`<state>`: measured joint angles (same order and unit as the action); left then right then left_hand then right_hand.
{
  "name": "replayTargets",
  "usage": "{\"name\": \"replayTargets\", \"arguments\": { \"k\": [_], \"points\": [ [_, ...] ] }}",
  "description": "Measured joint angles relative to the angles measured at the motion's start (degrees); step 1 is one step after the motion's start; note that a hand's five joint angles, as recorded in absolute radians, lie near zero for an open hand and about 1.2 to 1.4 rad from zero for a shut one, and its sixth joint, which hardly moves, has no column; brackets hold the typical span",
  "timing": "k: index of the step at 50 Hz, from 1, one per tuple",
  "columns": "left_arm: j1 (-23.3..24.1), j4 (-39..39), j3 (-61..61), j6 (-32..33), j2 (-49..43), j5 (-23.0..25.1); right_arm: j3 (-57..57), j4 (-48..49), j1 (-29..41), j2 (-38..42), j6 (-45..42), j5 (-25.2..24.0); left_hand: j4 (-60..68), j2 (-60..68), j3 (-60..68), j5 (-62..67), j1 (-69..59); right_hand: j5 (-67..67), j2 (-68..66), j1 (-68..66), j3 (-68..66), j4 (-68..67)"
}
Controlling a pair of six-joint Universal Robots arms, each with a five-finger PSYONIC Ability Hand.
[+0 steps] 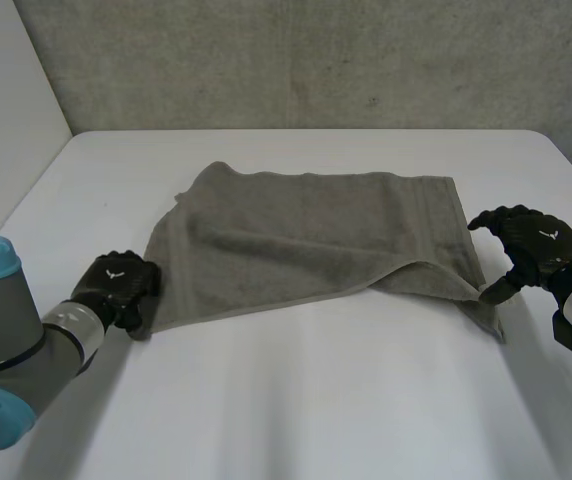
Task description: Fold the towel.
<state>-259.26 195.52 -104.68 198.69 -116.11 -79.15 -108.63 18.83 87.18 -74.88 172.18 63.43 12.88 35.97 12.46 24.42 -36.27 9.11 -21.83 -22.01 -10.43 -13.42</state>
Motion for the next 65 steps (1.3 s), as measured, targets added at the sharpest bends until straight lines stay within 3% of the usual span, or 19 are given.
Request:
{"name": "replayTargets", "arguments": {
  "k": [9,12,13,17,20,24,45,46,49,53,65],
  "points": [
    [0.41,0.15,1.54,0.02,-2.68,-0.25,0.06,-0.02,-0.13,0.0,-0.06,-0.09,0.0,2.01,0.0,3.16,-1.81,0.0,0.0,0.0,0.0,0.0],
    [0.47,0.17,1.95,0.02,-3.42,-0.25,0.08,-0.02,-0.09,0.0,-0.12,-0.09,0.0,17.89,0.0,17.72,-16.39,0.0,0.0,0.0,0.0,0.0],
    [0.49,0.16,2.04,0.02,-3.64,-0.24,0.08,-0.02,-0.06,0.0,-0.13,-0.09,0.0,28.51,0.0,26.09,-19.75,0.0,0.0,0.0,0.0,0.0],
    [0.54,0.15,2.08,0.01,-3.64,-0.19,0.09,-0.02,0.01,0.0,-0.14,-0.07,0.0,40.39,0.0,32.06,-19.85,0.0,0.0,0.0,0.0,0.0],
    [0.54,0.19,1.9,-0.03,-2.81,-0.08,0.09,-0.02,0.07,0.0,-0.12,-0.08,0.0,40.89,0.0,32.53,-19.85,0.0,0.0,0.0,0.0,0.0],
    [0.6,0.23,1.89,-0.14,-0.16,0.18,0.1,-0.02,0.15,0.0,-0.1,-0.12,0.0,41.06,0.0,42.65,-19.85,0.0,0.0,0.0,0.0,0.0],
    [1.11,0.02,2.14,-0.53,3.16,0.26,0.15,-0.02,-0.36,0.09,-0.12,-1.11,0.0,41.08,0.0,43.06,-19.85,-0.13,0.0,0.0,0.0,0.0],
    [1.14,0.0,2.08,-0.53,3.15,0.26,0.14,-0.02,-0.38,0.09,-0.13,-1.12,0.0,38.4,0.0,40.28,-23.16,-0.13,0.0,0.0,0.0,0.0],
    [1.36,-0.06,1.68,-0.49,3.09,0.23,0.11,-0.06,-0.44,0.09,-0.15,-1.12,0.0,13.57,0.0,15.53,-10.75,-0.12,0.0,0.0,0.0,0.0],
    [2.01,-0.33,0.85,-0.43,3.0,0.15,0.09,-0.09,-0.48,0.09,-0.19,-1.13,0.0,-1.63,0.0,-0.62,2.14,-0.17,0.0,0.0,0.0,0.0],
    [0.58,-1.84,-1.67,-0.13,3.48,0.11,0.08,-0.11,-0.38,0.09,-0.26,-1.26,0.0,-3.32,0.0,-3.58,3.24,-0.42,0.0,0.0,0.0,0.0]
  ]
}}
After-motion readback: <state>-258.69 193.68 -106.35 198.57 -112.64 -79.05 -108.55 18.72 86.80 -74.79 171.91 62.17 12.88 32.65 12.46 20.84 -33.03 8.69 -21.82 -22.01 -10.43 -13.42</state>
